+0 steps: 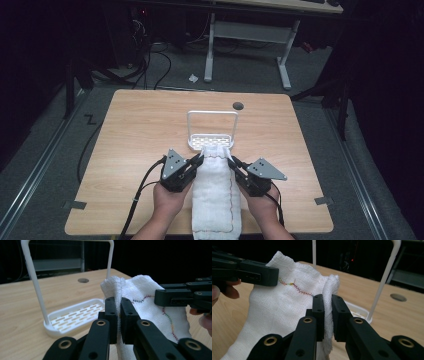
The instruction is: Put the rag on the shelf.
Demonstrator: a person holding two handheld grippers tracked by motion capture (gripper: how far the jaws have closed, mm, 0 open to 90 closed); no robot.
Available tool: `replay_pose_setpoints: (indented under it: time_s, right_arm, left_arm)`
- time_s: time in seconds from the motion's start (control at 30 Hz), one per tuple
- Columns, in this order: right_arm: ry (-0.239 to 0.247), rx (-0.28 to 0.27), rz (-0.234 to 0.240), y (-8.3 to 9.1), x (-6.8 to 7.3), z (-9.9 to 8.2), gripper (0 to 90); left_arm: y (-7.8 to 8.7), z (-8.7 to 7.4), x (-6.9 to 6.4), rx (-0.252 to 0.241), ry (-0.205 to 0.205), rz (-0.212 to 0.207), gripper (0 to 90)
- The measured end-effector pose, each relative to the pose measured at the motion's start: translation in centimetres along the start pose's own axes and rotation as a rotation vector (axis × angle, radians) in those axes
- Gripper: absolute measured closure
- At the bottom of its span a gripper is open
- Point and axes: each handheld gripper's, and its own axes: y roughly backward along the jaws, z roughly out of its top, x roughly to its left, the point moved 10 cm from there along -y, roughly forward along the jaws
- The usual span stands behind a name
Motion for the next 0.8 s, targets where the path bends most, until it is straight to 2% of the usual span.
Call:
replay_pose_setpoints:
  time_s: [0.03,0.07,0.13,0.2,0.27,0.3,0.37,0.4,0.43,0.47,0.53,0.63,0.8]
  right_arm:
    - [-0.005,-0.021,-0.004,0.2,-0.2,0.8,82.5]
    - [-0.005,-0.021,-0.004,0.2,-0.2,0.8,82.5]
    - [-0.002,-0.051,-0.01,0.5,-0.6,2.1,82.4]
    - [0.0,-0.059,-0.012,0.5,-0.6,2.5,82.4]
    - [0.01,-0.086,-0.018,0.9,-0.7,3.7,82.4]
    - [0.023,-0.113,-0.023,1.3,-0.6,5.0,82.4]
    - [0.027,-0.12,-0.024,1.5,-0.6,5.4,82.3]
    - [0.042,-0.151,-0.031,2.0,-0.5,6.8,82.4]
    - [0.042,-0.151,-0.031,2.0,-0.5,6.8,82.4]
    - [0.051,-0.173,-0.035,2.4,-0.4,7.9,82.4]
    - [0.053,-0.182,-0.037,2.5,-0.3,8.3,82.4]
    - [0.051,-0.22,-0.03,2.8,-0.2,10.1,82.4]
    - [0.051,-0.239,-0.019,2.3,0.0,11.3,82.4]
  left_arm:
    - [0.2,0.9,0.0,-0.021,-0.007,0.004,85.5]
    - [0.2,0.9,0.0,-0.021,-0.007,0.004,85.5]
    - [0.4,2.0,-0.1,-0.042,-0.018,0.009,85.5]
    - [0.7,3.0,-0.2,-0.065,-0.028,0.014,85.5]
    - [1.0,3.8,-0.4,-0.086,-0.037,0.016,85.5]
    - [1.4,4.9,-0.6,-0.112,-0.044,0.02,85.5]
    - [1.7,5.4,-0.7,-0.125,-0.051,0.02,85.5]
    - [2.0,6.1,-0.8,-0.141,-0.06,0.023,85.5]
    - [2.1,6.5,-0.9,-0.151,-0.061,0.022,85.5]
    - [2.5,7.5,-1.0,-0.172,-0.071,0.024,85.5]
    - [2.7,8.0,-1.0,-0.184,-0.069,0.023,85.5]
    - [3.4,9.6,-0.8,-0.229,-0.072,0.029,85.5]
    - [3.7,10.6,-0.1,-0.246,-0.076,0.04,85.6]
